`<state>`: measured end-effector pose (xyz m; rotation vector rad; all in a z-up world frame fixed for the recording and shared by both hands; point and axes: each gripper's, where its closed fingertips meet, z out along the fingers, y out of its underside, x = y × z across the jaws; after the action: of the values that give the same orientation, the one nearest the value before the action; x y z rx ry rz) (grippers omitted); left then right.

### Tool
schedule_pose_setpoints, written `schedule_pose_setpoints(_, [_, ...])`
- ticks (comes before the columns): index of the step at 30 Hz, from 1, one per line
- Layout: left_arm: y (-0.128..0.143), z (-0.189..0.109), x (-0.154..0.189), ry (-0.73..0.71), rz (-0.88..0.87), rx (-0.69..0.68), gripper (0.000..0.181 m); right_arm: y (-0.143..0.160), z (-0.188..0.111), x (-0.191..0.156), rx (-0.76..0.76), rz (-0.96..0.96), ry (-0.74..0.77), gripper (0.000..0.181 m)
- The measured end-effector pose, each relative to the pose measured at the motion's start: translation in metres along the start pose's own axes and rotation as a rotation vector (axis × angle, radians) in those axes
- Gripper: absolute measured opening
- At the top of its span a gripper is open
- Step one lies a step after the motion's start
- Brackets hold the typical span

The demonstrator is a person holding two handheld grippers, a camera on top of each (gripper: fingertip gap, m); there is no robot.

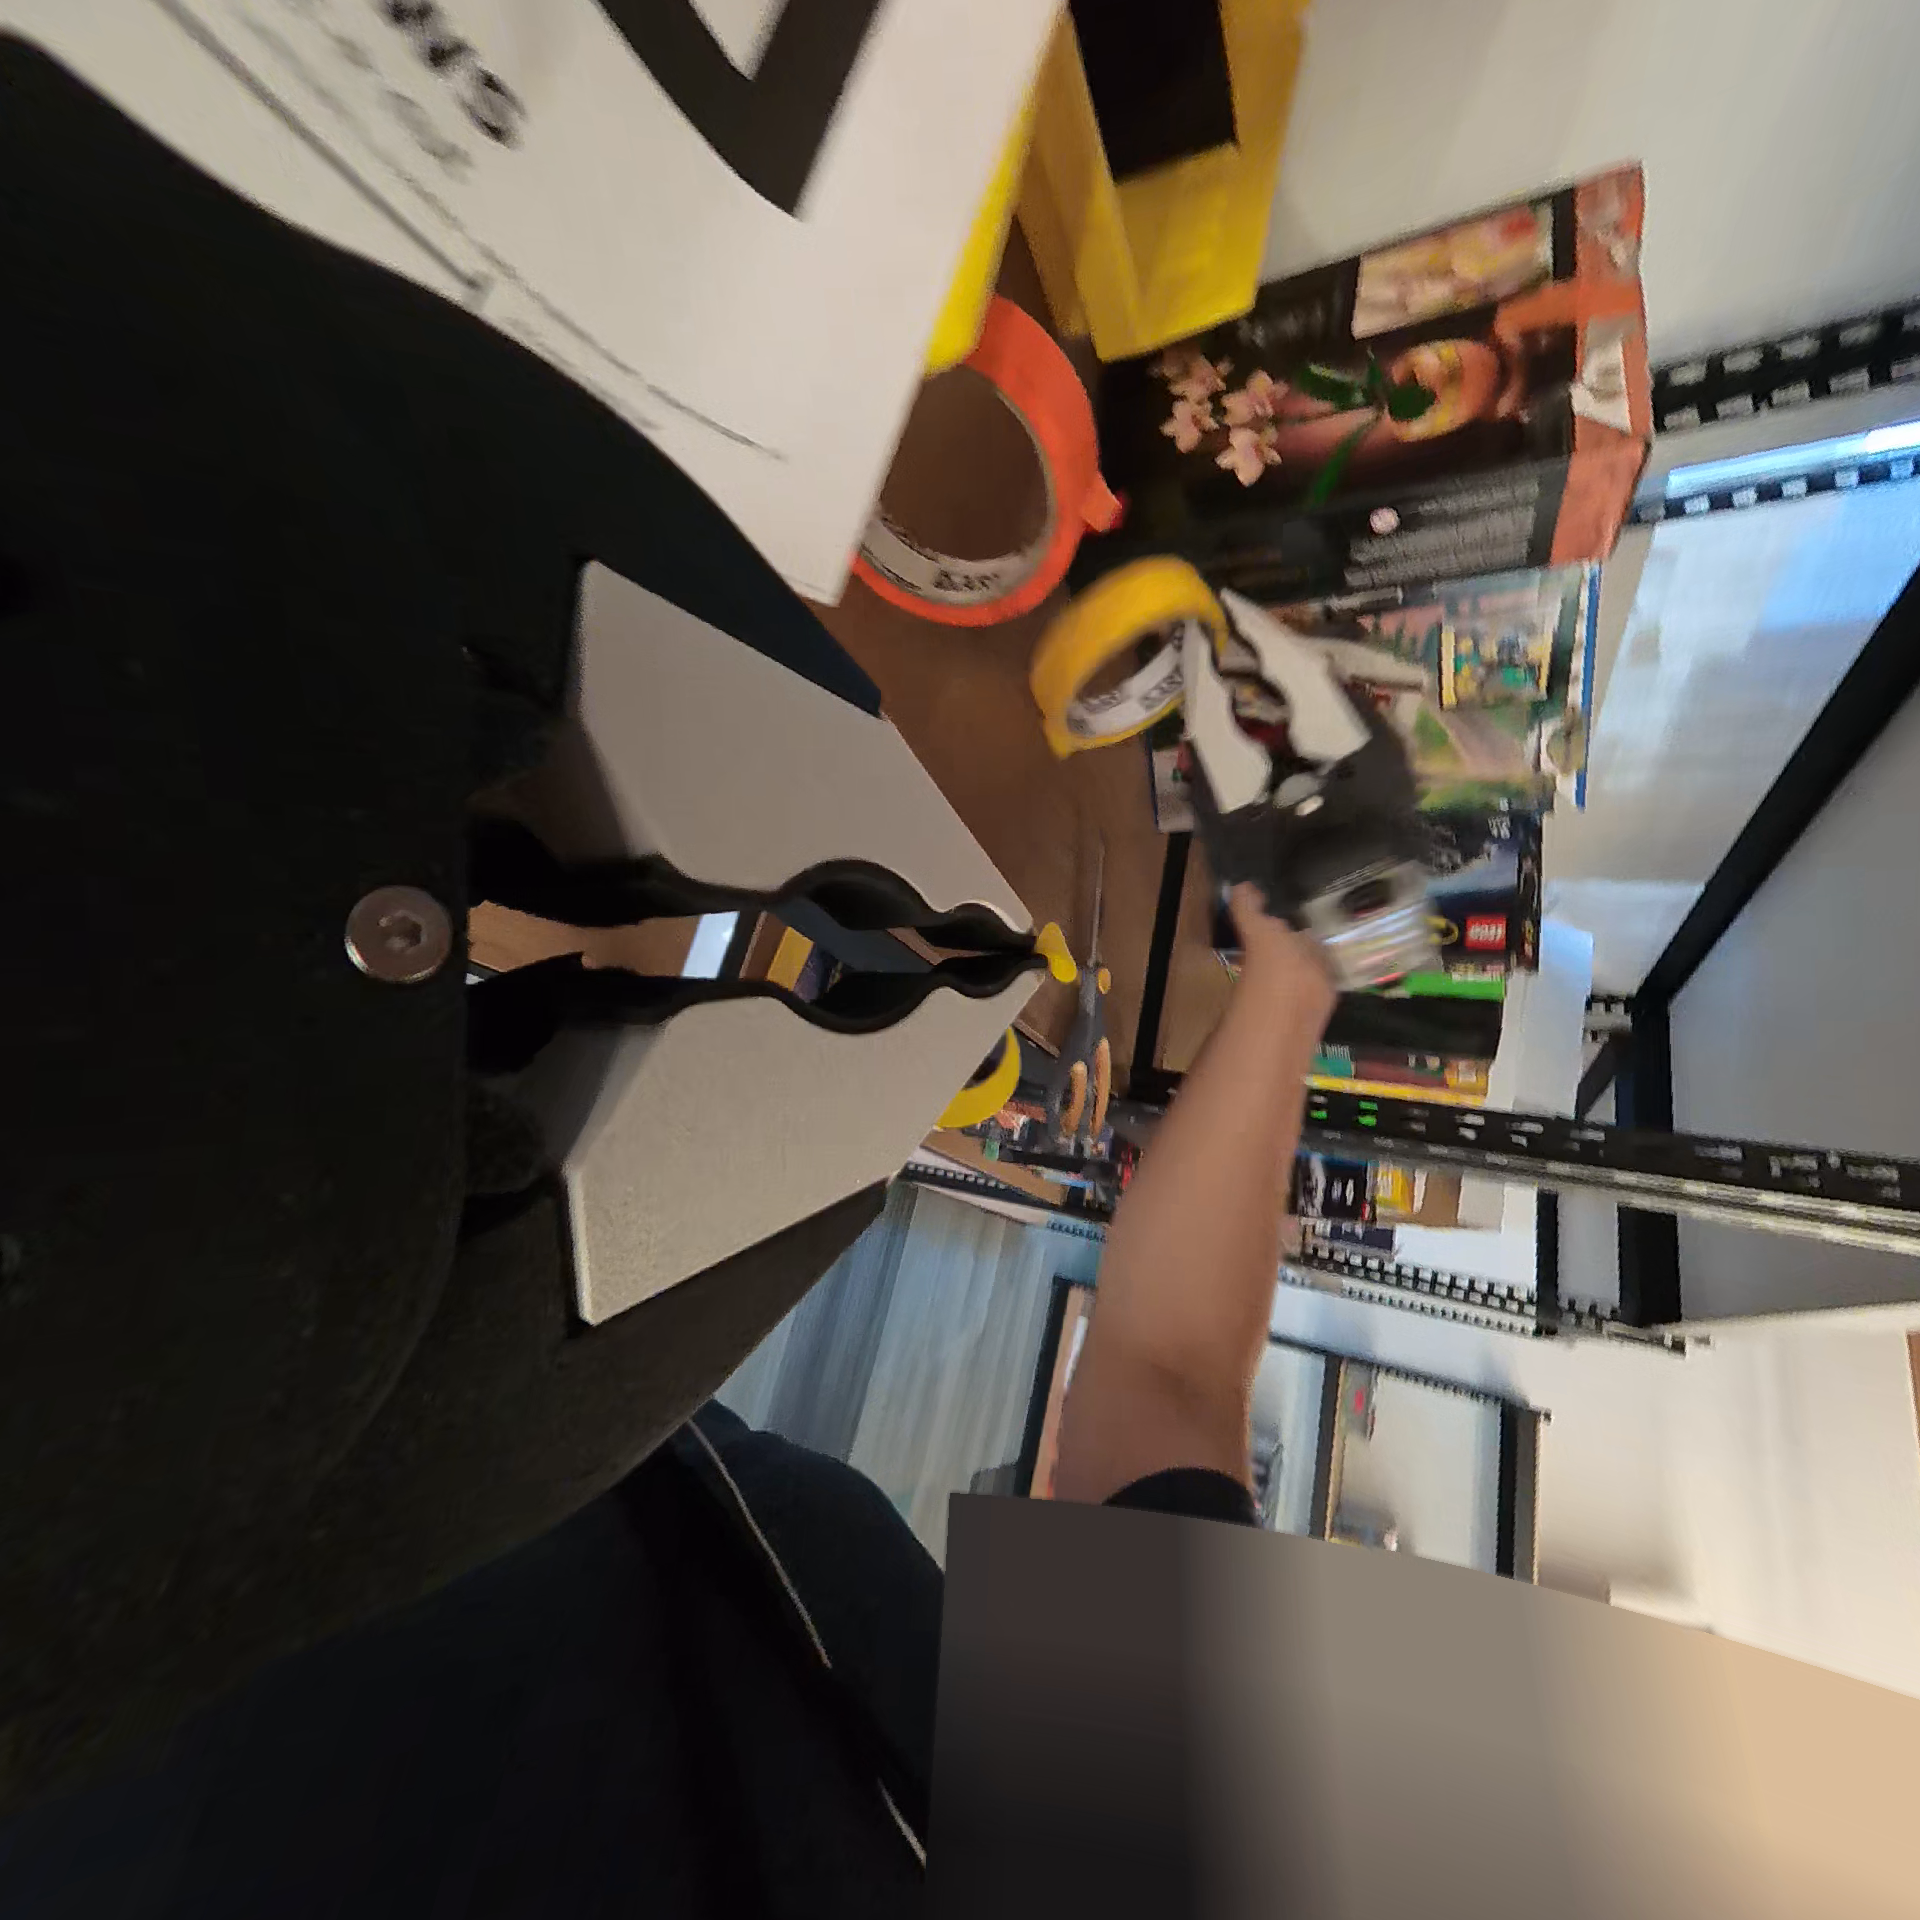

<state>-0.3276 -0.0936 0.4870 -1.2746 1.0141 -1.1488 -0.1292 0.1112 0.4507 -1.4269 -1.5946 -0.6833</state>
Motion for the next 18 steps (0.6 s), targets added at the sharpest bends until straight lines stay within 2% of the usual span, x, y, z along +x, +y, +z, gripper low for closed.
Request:
schedule_pose_setpoints(3, [0.002,-0.005,-0.002,-0.020,-0.011,0.020,0.000,-0.043,0.025,0.001,-0.033,0.111,-0.228,0.007])
schedule_pose_setpoints(7, [-0.006,-0.008,-0.007,-0.048,-0.012,0.070,0.000,-0.041,0.063,-0.005,-0.187,0.130,-0.396,0.008])
schedule_pose_setpoints(10, [-0.012,-0.012,-0.016,-0.083,-0.025,0.101,0.000,-0.039,0.085,-0.016,-0.236,0.186,-0.502,0.008])
schedule_pose_setpoints(14, [-0.018,-0.015,-0.023,-0.109,-0.053,0.130,0.000,-0.041,0.102,-0.024,-0.236,0.264,-0.555,0.011])
schedule_pose_setpoints(16, [-0.021,-0.016,-0.025,-0.112,-0.059,0.141,0.000,-0.041,0.100,-0.020,-0.230,0.289,-0.530,0.016])
schedule_pose_setpoints(18, [-0.024,-0.015,-0.025,-0.116,-0.056,0.143,0.000,-0.042,0.088,-0.006,-0.198,0.295,-0.450,0.029])
